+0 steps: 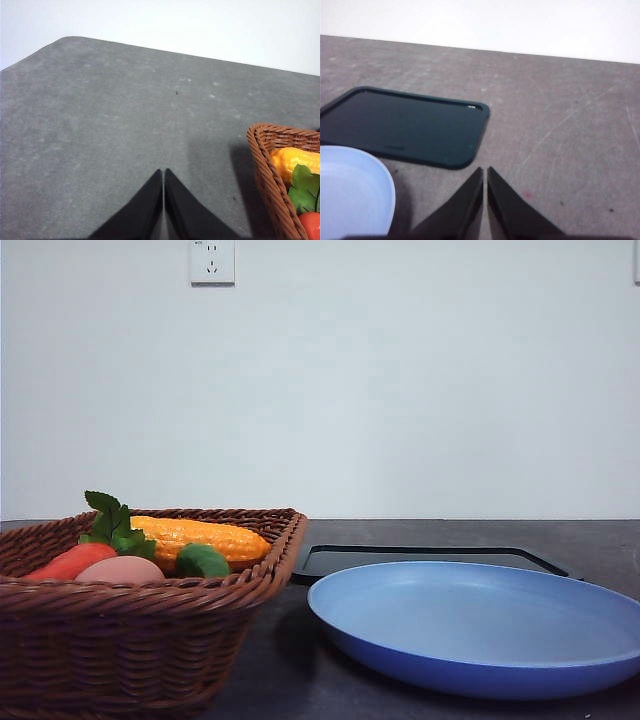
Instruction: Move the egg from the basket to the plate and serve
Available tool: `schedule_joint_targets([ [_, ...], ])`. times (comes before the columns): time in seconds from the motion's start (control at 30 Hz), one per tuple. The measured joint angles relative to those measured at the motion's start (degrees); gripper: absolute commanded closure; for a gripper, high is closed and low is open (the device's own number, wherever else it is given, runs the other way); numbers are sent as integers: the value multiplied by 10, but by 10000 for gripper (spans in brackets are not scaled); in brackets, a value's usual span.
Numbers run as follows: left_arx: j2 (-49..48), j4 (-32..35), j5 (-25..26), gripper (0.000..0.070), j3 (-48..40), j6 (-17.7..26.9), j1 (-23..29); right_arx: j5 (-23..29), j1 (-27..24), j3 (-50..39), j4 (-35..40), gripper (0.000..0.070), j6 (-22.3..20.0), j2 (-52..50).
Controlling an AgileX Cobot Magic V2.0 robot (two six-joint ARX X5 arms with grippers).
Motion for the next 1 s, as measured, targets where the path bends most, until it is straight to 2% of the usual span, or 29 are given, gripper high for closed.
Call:
schedule_joint_targets([
  [0.1,0,0,1,700,0,0,0,0,0,0,37,700,15,0],
  [0.2,0,0,5,700,0,-15,0,0,0,0,80,700,57,0],
  [0.27,0,-1,9,700,0,-41,0,0,0,0,102,700,95,0],
  [0.43,0,-1,11,700,0,-139,0,0,0,0,150,700,191,0],
  [0.5,0,-1,11,700,0,-166,0,0,0,0,164,700,212,0],
  [0.63,0,0,37,700,0,-187,0,0,0,0,189,700,232,0],
  [0.73,0,0,68,700,1,-191,0,0,0,3,170,700,242,0],
  [0.87,12,-24,86,700,28,-193,0,0,0,40,73,700,251,6],
  [1.0,53,-44,102,700,92,-187,0,0,0,106,-6,700,253,40],
])
